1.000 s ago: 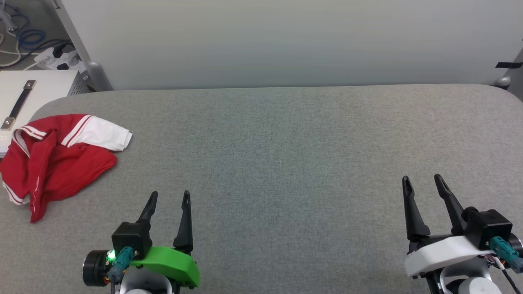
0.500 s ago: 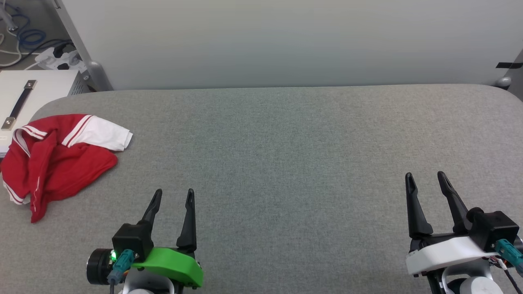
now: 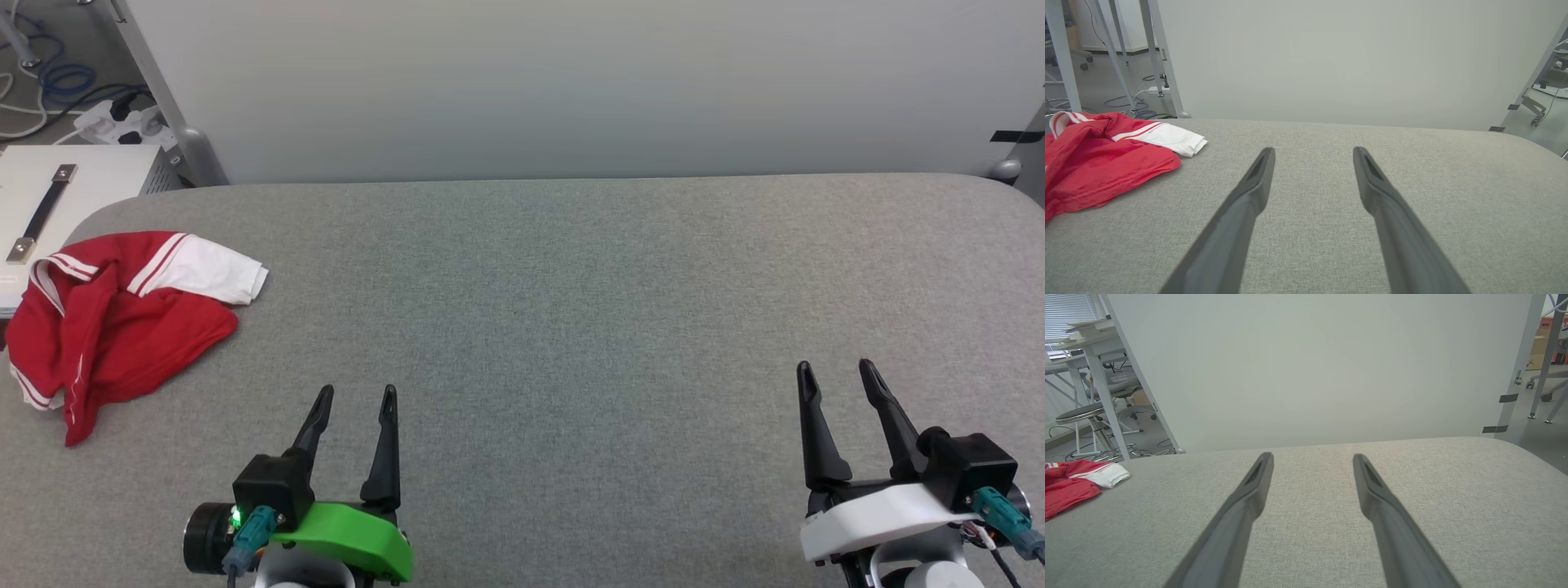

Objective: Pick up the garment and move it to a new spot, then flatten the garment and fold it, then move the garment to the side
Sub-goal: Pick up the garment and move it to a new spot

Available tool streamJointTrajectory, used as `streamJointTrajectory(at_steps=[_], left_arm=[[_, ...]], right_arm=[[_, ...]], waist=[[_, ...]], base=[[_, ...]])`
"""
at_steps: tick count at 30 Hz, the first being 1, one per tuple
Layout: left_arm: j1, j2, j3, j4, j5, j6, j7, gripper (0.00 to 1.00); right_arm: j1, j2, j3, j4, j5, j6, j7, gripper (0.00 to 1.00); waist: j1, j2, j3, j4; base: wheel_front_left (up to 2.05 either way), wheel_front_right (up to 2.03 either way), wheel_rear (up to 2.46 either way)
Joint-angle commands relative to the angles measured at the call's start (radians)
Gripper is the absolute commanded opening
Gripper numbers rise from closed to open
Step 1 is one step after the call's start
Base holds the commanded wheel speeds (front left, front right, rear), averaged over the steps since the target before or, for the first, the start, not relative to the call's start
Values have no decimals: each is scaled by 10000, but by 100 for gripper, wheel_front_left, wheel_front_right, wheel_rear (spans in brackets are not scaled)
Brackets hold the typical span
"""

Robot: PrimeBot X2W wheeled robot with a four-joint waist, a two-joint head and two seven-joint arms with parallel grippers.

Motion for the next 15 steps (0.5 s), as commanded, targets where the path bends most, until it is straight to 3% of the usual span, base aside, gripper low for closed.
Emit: streamJointTrajectory(at_steps=[1, 15], left_arm=[[-77, -45, -27, 48, -72, -10, -120, 100], [-279, -51, 46, 248, -226, 75, -400, 100]], right_arm=[[-71, 16, 46, 73, 111, -10, -95, 100], [-219, 19, 494, 48, 671, -11, -371, 100]], waist=[[0, 0, -4, 5], [0, 0, 179, 647]], base=[[0, 0, 0], [0, 0, 0]])
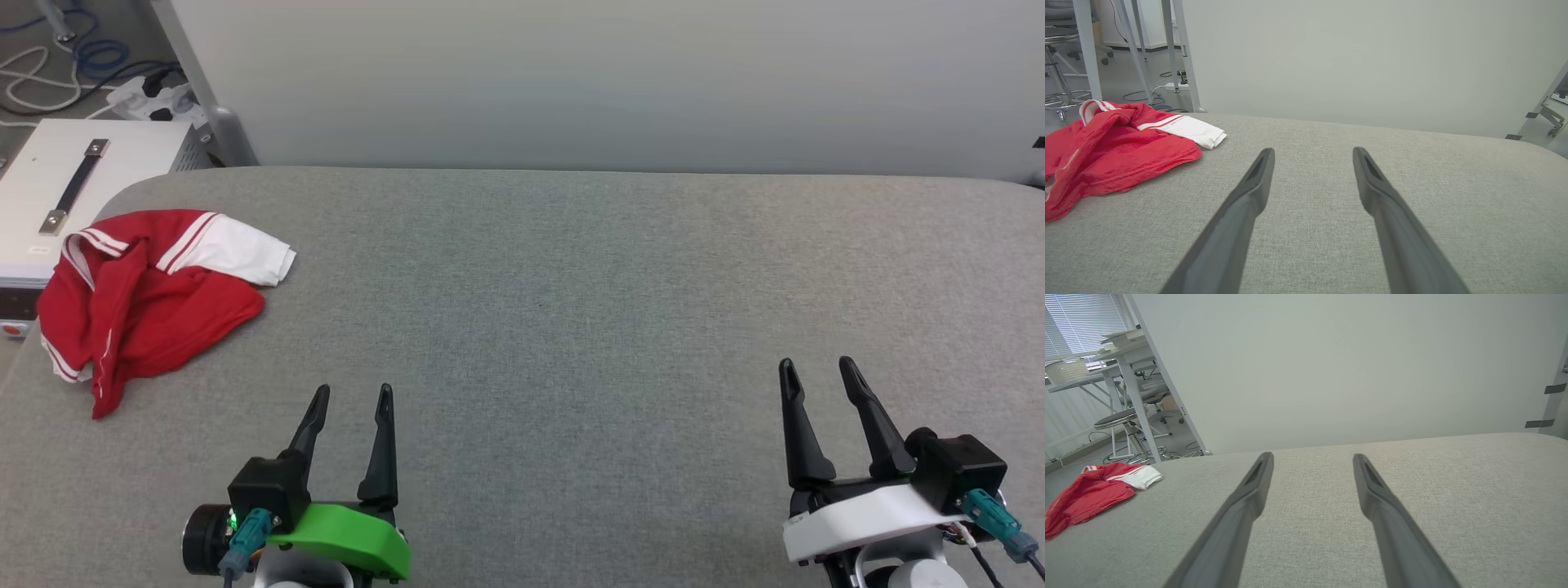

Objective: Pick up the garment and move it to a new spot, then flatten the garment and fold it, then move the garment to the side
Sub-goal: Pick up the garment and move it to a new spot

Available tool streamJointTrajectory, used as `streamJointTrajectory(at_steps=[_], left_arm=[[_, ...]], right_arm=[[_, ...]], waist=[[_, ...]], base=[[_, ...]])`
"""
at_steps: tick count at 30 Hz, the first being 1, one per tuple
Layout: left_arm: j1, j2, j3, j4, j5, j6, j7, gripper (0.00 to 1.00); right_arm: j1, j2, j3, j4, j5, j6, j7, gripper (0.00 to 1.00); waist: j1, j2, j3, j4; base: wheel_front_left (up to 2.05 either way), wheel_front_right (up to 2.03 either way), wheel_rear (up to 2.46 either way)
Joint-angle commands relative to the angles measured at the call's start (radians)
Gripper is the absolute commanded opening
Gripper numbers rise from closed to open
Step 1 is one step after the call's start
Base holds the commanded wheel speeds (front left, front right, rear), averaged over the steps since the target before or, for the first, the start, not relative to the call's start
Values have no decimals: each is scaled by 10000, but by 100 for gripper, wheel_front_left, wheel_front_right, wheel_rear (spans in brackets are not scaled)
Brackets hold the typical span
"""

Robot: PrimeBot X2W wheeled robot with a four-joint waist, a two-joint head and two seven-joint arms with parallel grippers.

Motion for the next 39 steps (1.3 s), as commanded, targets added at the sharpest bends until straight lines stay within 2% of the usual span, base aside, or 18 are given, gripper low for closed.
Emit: streamJointTrajectory(at_steps=[1, 11, 24, 30, 39], left_arm=[[-227, -45, 24, 34, -95, 33, -61, 100], [-279, -45, 47, -72, -149, 64, -61, 100], [-223, -45, 85, -154, -139, 130, -61, 100], [-173, -45, 87, -260, -160, 109, -61, 100], [-44, -45, 176, -326, -144, 95, -61, 100]], right_arm=[[-175, 19, 74, -94, 90, -11, -90, 100], [-145, 19, 200, -412, 137, -11, -90, 100], [-155, 19, 502, -400, -30, -11, -90, 100], [-190, 19, 548, -288, -70, -11, -90, 100], [-214, 19, 758, -174, -86, -11, -90, 100]], waist=[[0, 0, 25, 307], [0, 0, 93, 1901], [0, 0, 156, 3576], [0, 0, 127, 4081], [0, 0, 114, 4351]], base=[[0, 0, 0], [0, 0, 0], [0, 0, 0], [0, 0, 0], [0, 0, 0]])
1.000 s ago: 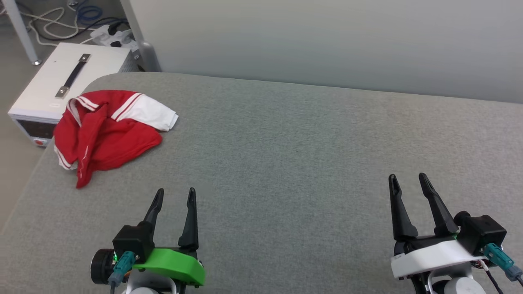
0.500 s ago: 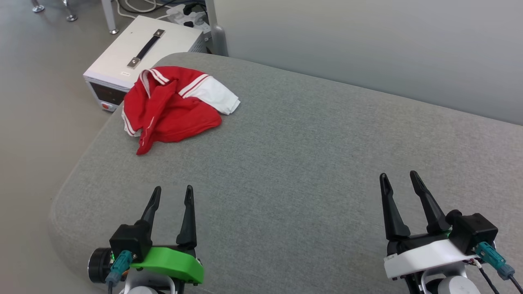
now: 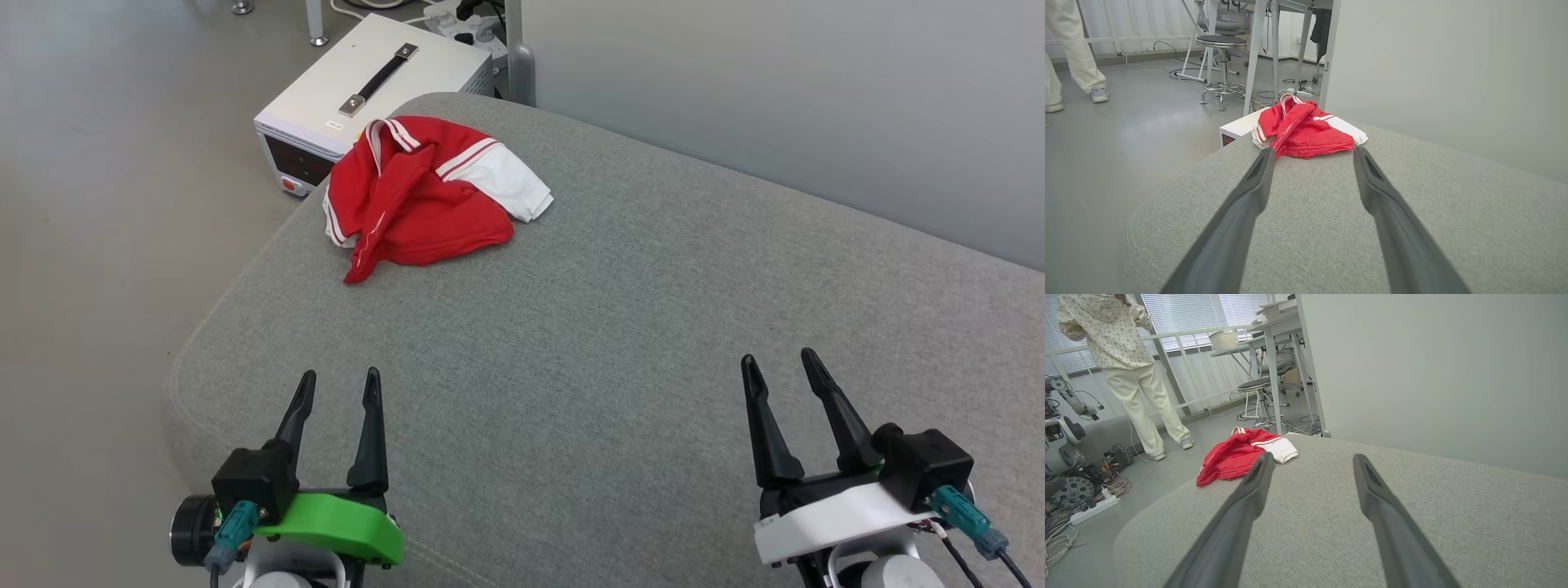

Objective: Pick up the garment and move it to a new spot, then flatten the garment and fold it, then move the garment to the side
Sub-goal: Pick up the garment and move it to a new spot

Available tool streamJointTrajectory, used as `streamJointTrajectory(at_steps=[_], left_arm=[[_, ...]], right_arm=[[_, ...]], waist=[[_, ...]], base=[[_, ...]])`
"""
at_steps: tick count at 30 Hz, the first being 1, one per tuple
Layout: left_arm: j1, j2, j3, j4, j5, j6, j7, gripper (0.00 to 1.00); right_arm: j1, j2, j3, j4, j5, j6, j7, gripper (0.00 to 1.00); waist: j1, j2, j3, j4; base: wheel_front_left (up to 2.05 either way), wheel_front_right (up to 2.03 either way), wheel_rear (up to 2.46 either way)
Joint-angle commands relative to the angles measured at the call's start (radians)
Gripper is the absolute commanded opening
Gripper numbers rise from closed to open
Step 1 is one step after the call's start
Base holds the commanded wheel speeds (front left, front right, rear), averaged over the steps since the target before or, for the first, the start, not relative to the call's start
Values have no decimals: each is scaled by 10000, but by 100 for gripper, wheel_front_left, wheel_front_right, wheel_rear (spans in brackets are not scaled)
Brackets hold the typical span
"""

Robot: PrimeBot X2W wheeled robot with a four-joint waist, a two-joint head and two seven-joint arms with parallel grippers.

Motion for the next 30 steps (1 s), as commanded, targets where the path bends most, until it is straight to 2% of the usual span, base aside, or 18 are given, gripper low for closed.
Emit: streamJointTrajectory(at_steps=[1, 13, 19, 22, 26, 30], left_arm=[[74, -42, 8, -65, -48, -2, -59, 100], [-50, -42, 240, -116, -130, 35, -59, 100], [-690, -37, 767, 124, -250, -247, -59, 100], [-1300, 47, 1030, 696, -367, -493, -59, 100], [-2669, 776, 1052, 1791, -747, -745, 165, 100], [-4403, 1634, 966, 2635, -1461, -842, 1569, 100]], right_arm=[[-110, -18, 25, 40, -67, -11, -47, 100], [-217, -18, 106, -67, -176, -11, -47, 100], [-486, -72, 279, -165, -586, -11, -47, 100], [-637, -186, 322, -294, -677, -11, 32, 100], [-932, -405, 374, -761, -644, -11, 270, 100], [-1198, -681, 456, -1372, -705, -11, 606, 100]], waist=[[0, 0, 21, 38], [0, 0, 347, -165], [0, 0, 1125, -591], [0, 0, 1577, -807], [0, 0, 2252, -1138], [0, 0, 2935, -1423]], base=[[0, 0, 0], [0, 0, 0], [0, 0, 0], [0, 0, 0], [0, 0, 0], [0, 0, 0]])
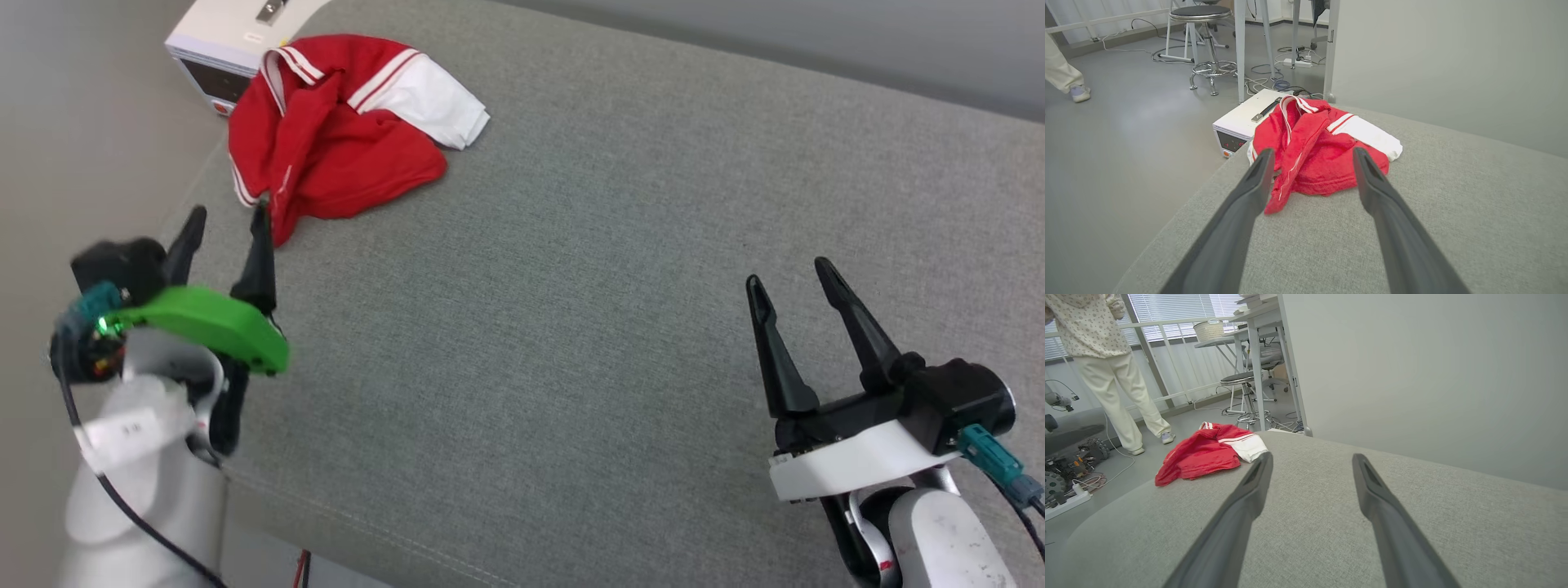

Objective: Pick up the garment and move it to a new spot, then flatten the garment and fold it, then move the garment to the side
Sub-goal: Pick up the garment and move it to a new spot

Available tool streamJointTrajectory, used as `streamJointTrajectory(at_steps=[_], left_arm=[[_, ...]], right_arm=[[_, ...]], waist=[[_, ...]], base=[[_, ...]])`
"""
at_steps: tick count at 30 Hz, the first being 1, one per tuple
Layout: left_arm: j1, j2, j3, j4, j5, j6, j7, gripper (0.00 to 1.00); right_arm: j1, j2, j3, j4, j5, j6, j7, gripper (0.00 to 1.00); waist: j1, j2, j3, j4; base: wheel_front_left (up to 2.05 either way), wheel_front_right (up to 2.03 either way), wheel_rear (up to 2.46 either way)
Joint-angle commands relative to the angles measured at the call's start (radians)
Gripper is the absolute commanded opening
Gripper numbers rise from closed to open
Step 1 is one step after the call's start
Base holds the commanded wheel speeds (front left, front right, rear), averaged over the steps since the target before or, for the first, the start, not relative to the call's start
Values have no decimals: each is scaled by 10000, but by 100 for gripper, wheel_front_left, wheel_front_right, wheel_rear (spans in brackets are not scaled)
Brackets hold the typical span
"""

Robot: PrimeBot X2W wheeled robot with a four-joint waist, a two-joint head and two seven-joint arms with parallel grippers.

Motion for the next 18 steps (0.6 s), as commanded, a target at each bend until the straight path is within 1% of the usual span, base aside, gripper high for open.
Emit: streamJointTrajectory(at_steps=[1, 3, 6, 8, 12, 14, 18], left_arm=[[-632, 266, -87, 178, -284, -58, 514, 100], [-1421, 711, -283, 487, -676, -72, 1509, 100], [-2444, 1552, -1038, 827, -1112, -77, 2864, 100], [-2990, 1938, -1373, 1062, -1663, -79, 3746, 100], [-3884, 2601, -1857, 1480, -2605, -80, 5307, 100], [-4254, 2873, -1960, 1668, -2932, -80, 5789, 100], [-4851, 3159, -2086, 2206, -3607, -81, 6632, 100]], right_arm=[[-192, -103, 42, -237, -69, -9, 117, 100], [-326, -220, 70, -592, -120, -9, 303, 100], [-512, -353, 108, -1104, -195, -9, 553, 100], [-611, -413, 143, -1422, -244, -9, 713, 100], [-775, -502, 180, -1985, -344, -9, 965, 100], [-841, -519, 191, -2229, -386, -9, 1075, 100], [-902, -541, 157, -2548, -458, -9, 1216, 100]], waist=[[-1, 0, 951, -594], [-1, 0, 1308, -746], [-1, 0, 1815, -989], [-1, 0, 2138, -1156], [-1, 0, 2666, -1458], [-1, 0, 2915, -1614], [-1, 0, 3295, -1855]], base=[[0, 0, 0], [0, 0, 0], [0, 0, 0], [0, 0, 0], [0, 0, 0], [0, 0, 0], [0, 0, 0]])
